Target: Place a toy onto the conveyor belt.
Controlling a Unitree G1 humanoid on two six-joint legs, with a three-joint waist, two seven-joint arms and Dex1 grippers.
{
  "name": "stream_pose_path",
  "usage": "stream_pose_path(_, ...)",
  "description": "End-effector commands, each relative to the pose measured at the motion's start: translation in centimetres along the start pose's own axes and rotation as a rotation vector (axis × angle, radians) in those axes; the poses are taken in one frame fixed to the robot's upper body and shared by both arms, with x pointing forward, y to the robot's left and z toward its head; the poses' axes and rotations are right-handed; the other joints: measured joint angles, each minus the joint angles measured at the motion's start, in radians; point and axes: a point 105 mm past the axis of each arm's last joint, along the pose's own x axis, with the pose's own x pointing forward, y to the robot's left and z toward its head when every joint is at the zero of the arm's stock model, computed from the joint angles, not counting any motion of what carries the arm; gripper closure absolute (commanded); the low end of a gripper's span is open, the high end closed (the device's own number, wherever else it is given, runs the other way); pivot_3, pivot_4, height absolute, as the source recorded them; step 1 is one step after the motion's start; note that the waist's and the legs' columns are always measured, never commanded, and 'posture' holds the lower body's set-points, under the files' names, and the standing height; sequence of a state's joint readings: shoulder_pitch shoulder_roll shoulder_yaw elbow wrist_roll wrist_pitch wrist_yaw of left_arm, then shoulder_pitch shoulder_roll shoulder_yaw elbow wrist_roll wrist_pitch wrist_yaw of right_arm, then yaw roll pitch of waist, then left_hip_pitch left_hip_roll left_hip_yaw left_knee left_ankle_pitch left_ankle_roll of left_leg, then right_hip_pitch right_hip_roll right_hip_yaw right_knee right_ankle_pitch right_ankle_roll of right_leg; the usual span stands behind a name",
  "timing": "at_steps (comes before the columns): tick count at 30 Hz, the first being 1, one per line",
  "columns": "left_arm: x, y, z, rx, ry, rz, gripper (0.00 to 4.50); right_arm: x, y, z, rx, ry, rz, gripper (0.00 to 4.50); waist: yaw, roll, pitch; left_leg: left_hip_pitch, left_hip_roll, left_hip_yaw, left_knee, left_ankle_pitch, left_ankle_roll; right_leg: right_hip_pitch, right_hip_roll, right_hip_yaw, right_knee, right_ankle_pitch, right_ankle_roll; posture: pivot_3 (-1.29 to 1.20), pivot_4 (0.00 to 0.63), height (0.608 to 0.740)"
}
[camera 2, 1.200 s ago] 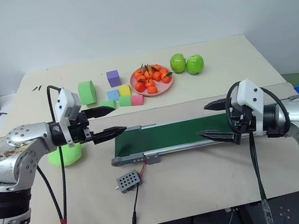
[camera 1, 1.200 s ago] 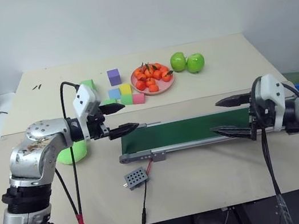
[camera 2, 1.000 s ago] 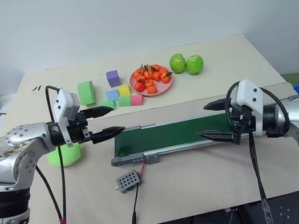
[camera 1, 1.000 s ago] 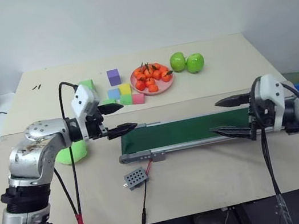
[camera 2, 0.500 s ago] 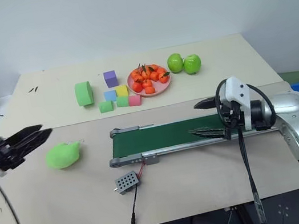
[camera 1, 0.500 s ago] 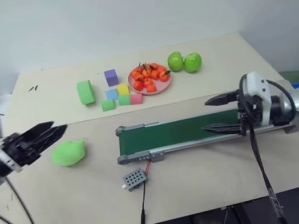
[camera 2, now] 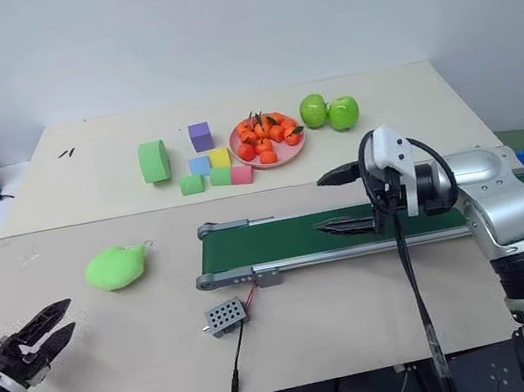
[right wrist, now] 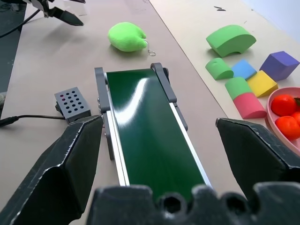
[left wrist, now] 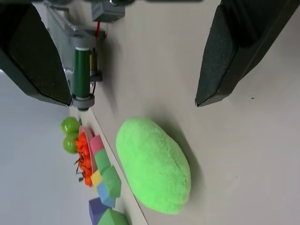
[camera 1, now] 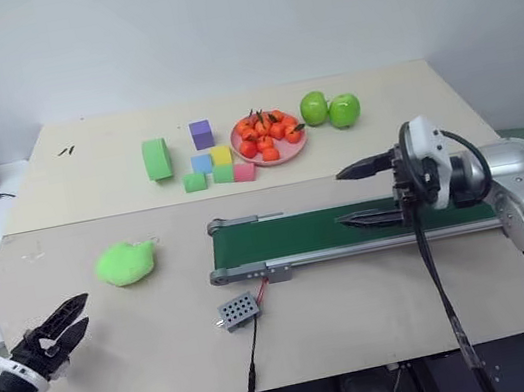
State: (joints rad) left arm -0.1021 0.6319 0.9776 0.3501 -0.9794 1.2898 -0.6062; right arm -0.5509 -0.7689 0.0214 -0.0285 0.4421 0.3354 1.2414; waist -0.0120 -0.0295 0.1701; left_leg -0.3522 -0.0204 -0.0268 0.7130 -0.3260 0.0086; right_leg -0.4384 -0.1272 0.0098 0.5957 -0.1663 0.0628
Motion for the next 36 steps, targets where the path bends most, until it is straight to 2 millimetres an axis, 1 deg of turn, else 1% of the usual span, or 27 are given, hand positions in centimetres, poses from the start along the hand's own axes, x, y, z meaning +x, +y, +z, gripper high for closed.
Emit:
stream_pose_path(1, 0.5, -0.5, 1.1, -0.054, -0.083, -0.042, 0.03, -0.4, -0.4, 1.6, -0.069, -0.018, -0.010, 0.00, -0.001, 0.000, 0.000, 0.000, 0.000, 0.000, 0.000, 0.000, 0.000, 0.000, 0.000, 0.000, 0.000, 0.000, 0.000, 0.00, 0.150, 0.738)
stream_pose_path(4, 1.4, -0.2, 1.0, -0.041, -0.099, -0.028, 0.03, -0.6, -0.4, 1.7, -0.073, -0.015, -0.012, 0.00, -0.004, 0.000, 0.000, 0.000, 0.000, 0.000, 0.000, 0.001, -0.002, 0.000, 0.000, 0.000, 0.000, 0.000, 0.000, 0.00, 0.150, 0.738)
stream_pose_path(6, 2.4, 0.0, 0.8, -0.051, -0.104, -0.021, 0.03, -0.7, -0.5, 1.8, -0.077, -0.010, -0.018, 0.00, -0.005, 0.000, 0.000, 0.000, 0.000, 0.000, -0.001, 0.001, -0.002, 0.000, 0.000, 0.001, 0.000, 0.000, 0.000, 0.00, 0.150, 0.738)
stream_pose_path(8, 3.2, 0.2, 0.6, -0.072, -0.104, -0.014, 0.03, -0.9, -0.5, 1.9, -0.079, -0.006, -0.025, 0.00, -0.003, 0.000, 0.000, 0.000, 0.000, 0.001, -0.001, 0.001, -0.002, 0.000, 0.000, 0.000, 0.000, 0.000, 0.000, 0.00, 0.150, 0.738)
stream_pose_path(13, 4.4, 0.7, 0.2, -0.116, -0.110, 0.017, 0.03, -1.3, -0.4, 1.9, -0.080, 0.004, -0.037, 0.00, -0.004, 0.000, 0.000, 0.000, 0.000, 0.001, -0.001, 0.001, -0.002, -0.001, 0.000, 0.001, 0.000, 0.000, 0.000, 0.00, 0.150, 0.738)
stream_pose_path(17, 5.8, 0.9, -0.2, -0.166, -0.102, 0.035, 0.03, -1.6, -0.4, 1.9, -0.079, 0.015, -0.048, 0.00, -0.002, -0.001, 0.000, 0.000, 0.000, 0.001, -0.001, 0.001, -0.002, 0.000, 0.000, 0.000, 0.000, 0.000, 0.000, 0.00, 0.150, 0.738)
stream_pose_path(20, 6.9, 1.5, -1.1, -0.205, -0.080, 0.074, 0.03, -1.8, -0.3, 1.9, -0.078, 0.022, -0.055, 0.00, -0.001, -0.001, -0.001, 0.000, 0.000, 0.001, -0.001, 0.001, -0.002, 0.000, 0.000, 0.000, 0.000, 0.000, 0.000, 0.00, 0.150, 0.738)
stream_pose_path(26, 8.0, 1.0, -1.9, -0.226, -0.060, 0.066, 0.03, -1.9, -0.2, 1.9, -0.078, 0.030, -0.058, 0.00, 0.000, 0.000, -0.001, 0.000, -0.001, 0.001, -0.001, 0.001, -0.002, 0.000, 0.000, 0.001, 0.000, 0.000, 0.000, 0.00, 0.150, 0.738)
stream_pose_path(28, 8.1, 0.6, -2.2, -0.217, -0.046, 0.056, 0.56, -2.0, -0.1, 2.0, -0.080, 0.032, -0.058, 0.00, 0.000, 0.000, -0.001, 0.000, -0.001, 0.001, -0.001, 0.001, -0.002, 0.000, 0.000, 0.001, 0.000, 0.000, 0.000, 0.00, 0.150, 0.738)
stream_pose_path(29, 8.2, 0.2, -2.4, -0.214, -0.036, 0.043, 0.75, -2.0, -0.1, 2.0, -0.080, 0.033, -0.058, 0.00, 0.001, 0.000, -0.001, 0.000, -0.001, 0.001, -0.001, 0.001, -0.002, 0.000, -0.001, 0.001, 0.000, 0.000, 0.000, 0.00, 0.150, 0.738)
stream_pose_path(32, 8.4, -0.6, -2.7, -0.213, -0.031, 0.024, 1.91, -2.0, -0.1, 2.0, -0.081, 0.036, -0.059, 0.00, 0.000, 0.000, -0.001, 0.000, -0.001, 0.000, 0.000, 0.001, -0.002, 0.000, -0.001, 0.001, 0.000, 0.001, 0.000, 0.00, 0.150, 0.738)
stream_pose_path(33, 8.4, -0.7, -2.7, -0.215, -0.035, 0.021, 2.16, -2.0, -0.1, 2.0, -0.081, 0.037, -0.059, 0.00, -0.001, 0.000, -0.001, 0.000, -0.001, 0.000, -0.001, 0.001, -0.002, 0.000, -0.001, 0.000, 0.000, 0.001, 0.000, 0.00, 0.150, 0.738)
stream_pose_path(34, 8.5, -0.8, -2.7, -0.216, -0.038, 0.021, 2.70, -2.0, -0.1, 2.0, -0.082, 0.038, -0.059, 0.00, -0.001, 0.000, -0.001, 0.000, -0.001, -0.001, -0.001, 0.001, -0.003, 0.000, -0.001, 0.000, 0.000, 0.001, 0.000, 0.00, 0.150, 0.738)
stream_pose_path(36, 8.6, -1.0, -2.7, -0.218, -0.043, 0.022, 3.41, -2.0, -0.1, 2.0, -0.083, 0.039, -0.059, 0.00, -0.004, 0.000, -0.001, 0.000, -0.001, -0.001, -0.001, 0.001, -0.003, 0.000, -0.001, 0.001, 0.000, 0.001, 0.000, 0.00, 0.150, 0.738)
